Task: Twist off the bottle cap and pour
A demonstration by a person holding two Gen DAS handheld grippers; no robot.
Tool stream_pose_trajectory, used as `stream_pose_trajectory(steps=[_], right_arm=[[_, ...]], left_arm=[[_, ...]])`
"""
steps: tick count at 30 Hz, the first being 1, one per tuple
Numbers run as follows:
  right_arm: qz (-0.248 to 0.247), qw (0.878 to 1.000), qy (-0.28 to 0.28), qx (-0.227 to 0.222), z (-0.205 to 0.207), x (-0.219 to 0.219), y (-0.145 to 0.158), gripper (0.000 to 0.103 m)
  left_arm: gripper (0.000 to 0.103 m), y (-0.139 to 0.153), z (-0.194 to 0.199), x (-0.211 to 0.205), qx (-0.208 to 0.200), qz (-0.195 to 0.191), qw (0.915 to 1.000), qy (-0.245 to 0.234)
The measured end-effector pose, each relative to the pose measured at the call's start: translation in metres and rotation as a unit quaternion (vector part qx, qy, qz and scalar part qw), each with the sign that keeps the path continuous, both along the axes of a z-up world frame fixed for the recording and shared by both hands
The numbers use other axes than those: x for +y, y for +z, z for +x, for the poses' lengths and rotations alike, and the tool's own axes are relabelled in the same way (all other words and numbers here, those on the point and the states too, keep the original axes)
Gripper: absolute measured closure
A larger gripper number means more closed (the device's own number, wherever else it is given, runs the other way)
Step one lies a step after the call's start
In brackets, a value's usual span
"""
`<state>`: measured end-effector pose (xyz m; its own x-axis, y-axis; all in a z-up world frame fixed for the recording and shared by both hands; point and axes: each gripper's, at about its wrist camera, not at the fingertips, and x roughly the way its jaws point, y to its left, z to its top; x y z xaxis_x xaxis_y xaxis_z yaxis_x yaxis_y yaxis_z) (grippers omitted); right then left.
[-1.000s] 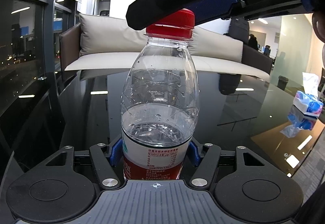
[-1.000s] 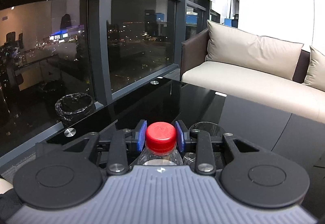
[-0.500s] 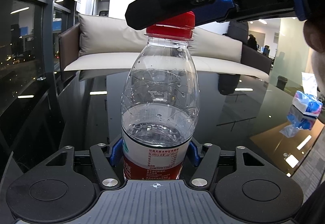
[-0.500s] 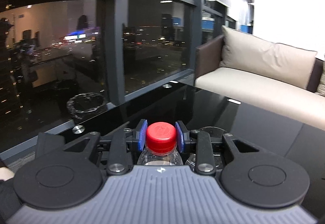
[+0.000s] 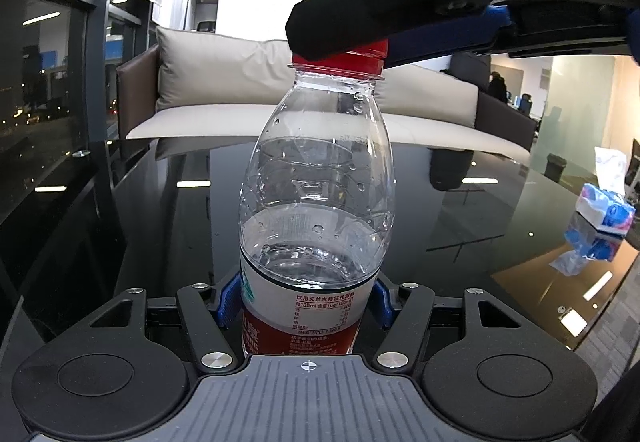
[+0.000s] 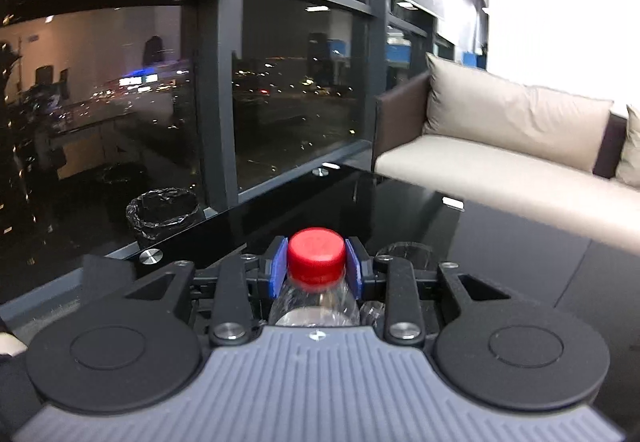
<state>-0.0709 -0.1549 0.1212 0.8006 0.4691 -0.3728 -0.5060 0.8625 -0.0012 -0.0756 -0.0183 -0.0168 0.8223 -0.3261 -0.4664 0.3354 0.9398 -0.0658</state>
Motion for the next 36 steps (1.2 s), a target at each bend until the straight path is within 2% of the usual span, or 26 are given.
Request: stream_pose_trajectory(steps=[8,22,29,36], right_arm=[[0.016,1.000,-0.020,0.009,0.000,0.004,0.000,0.070],[0.001,1.000,-0.022,-0.003,-0.001,0.013,-0.007,0.071],[-0.003,1.000,0.013,-0.007,0.006,0.005,-0.007,0.072],[0.025,0.994,0.107,0.002,0.026,-0.028,-0.010,0.072]], left_arm=[[0.045,0.000,0.001,0.001,0.001,-0.003,1.0000,0.001],[0.045,-0.001,-0.001,-0.002,0.000,0.000,1.0000,0.000],[0.046,-0.001,-0.002,-0.002,0.001,0.005,1.0000,-0.001],[0.046,-0.001,-0.003,-0.003,0.005,0.008,0.9999,-0.006]])
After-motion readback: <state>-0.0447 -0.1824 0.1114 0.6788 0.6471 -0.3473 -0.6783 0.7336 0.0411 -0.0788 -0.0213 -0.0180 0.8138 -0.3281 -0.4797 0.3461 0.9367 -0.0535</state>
